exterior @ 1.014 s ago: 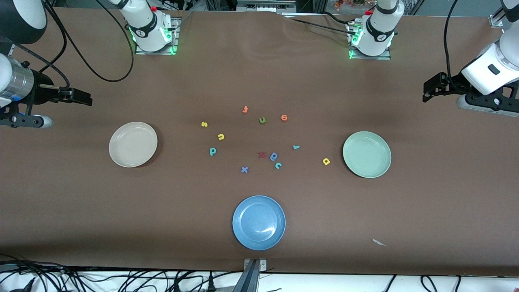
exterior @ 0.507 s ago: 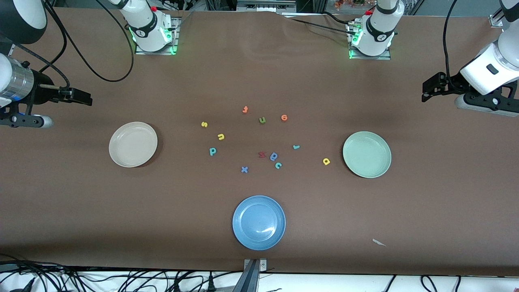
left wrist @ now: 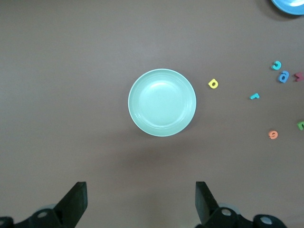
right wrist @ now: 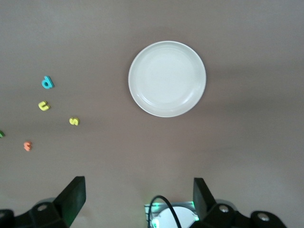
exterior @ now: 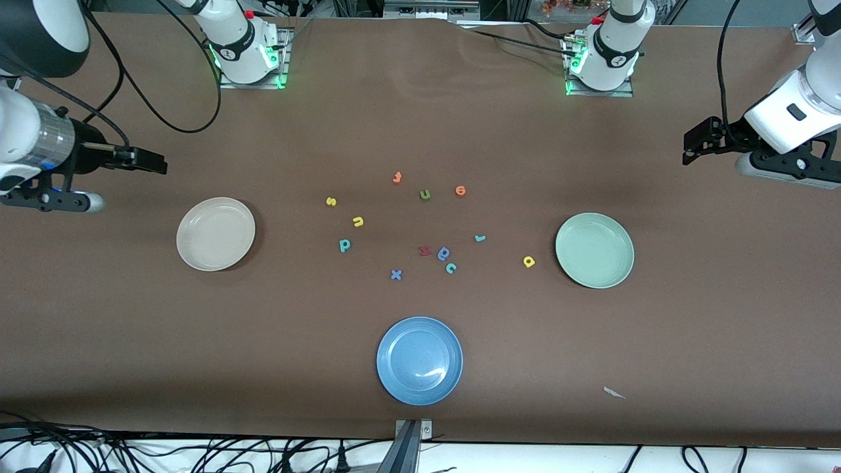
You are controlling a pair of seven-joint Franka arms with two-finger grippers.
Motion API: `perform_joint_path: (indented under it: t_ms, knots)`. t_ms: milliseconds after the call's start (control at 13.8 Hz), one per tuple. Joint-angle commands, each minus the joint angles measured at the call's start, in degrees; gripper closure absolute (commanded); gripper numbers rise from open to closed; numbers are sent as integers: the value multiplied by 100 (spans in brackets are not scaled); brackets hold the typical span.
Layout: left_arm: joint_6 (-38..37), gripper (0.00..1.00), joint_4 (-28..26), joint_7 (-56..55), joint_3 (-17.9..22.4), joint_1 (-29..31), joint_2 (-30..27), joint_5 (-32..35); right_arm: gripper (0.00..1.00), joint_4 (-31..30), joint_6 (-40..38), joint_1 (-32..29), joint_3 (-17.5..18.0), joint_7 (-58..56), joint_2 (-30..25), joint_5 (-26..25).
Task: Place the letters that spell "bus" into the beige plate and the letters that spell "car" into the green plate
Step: 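Grasp the yellow s with the right gripper while the left gripper grasps teal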
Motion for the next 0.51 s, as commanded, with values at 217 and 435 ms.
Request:
perform_joint_path:
  t_ms: [217, 435]
  knots:
    - [-234, 0, 61, 1, -565, -85, 546, -17, 0, -1366, 1693, 47, 795, 1293, -151, 93]
    - [450, 0, 43, -866, -899, -129, 1109, -194, 0, -2596, 3196, 47, 1357, 2154, -310, 84]
